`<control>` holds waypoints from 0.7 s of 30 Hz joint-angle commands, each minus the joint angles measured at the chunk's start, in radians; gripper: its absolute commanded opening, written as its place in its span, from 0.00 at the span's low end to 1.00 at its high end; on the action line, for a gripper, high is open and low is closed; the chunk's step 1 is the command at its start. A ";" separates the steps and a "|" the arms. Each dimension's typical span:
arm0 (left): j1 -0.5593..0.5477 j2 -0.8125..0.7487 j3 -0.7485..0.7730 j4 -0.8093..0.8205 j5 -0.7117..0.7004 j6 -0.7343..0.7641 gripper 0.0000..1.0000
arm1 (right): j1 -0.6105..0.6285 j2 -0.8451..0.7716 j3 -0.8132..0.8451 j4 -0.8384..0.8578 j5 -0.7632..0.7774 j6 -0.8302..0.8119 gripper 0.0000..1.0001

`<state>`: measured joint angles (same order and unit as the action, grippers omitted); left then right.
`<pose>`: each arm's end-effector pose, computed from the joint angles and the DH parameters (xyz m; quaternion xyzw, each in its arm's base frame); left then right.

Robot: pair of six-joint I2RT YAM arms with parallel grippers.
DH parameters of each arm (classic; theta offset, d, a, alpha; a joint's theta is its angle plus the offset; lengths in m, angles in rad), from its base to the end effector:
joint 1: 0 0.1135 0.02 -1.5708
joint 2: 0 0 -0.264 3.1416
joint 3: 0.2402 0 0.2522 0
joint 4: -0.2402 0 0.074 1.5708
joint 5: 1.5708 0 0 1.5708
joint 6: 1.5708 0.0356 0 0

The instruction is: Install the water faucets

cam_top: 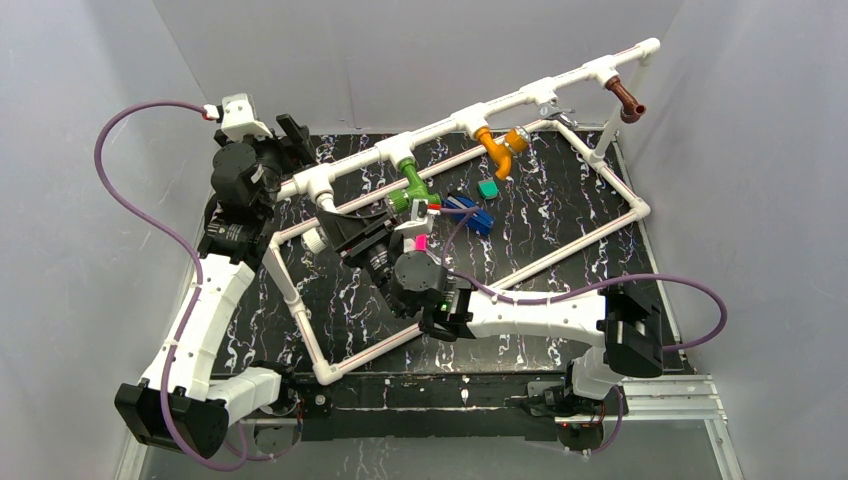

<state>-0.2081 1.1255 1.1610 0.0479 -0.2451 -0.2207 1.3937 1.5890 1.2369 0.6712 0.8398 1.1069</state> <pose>0.2534 -0.0447 0.4295 -0.0942 0.6714 -0.0745 0.7313 0.0910 0.3578 0.3800 0.2506 0.5766 0.6271 0.4598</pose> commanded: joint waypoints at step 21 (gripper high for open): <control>0.019 0.106 -0.138 -0.338 -0.008 0.003 0.78 | -0.017 -0.082 -0.081 0.181 -0.044 0.363 0.31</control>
<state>-0.2173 1.1229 1.1614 0.0418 -0.2443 -0.2203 1.3746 1.5848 1.1721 0.7620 0.7883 1.3571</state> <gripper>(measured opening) 0.782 0.361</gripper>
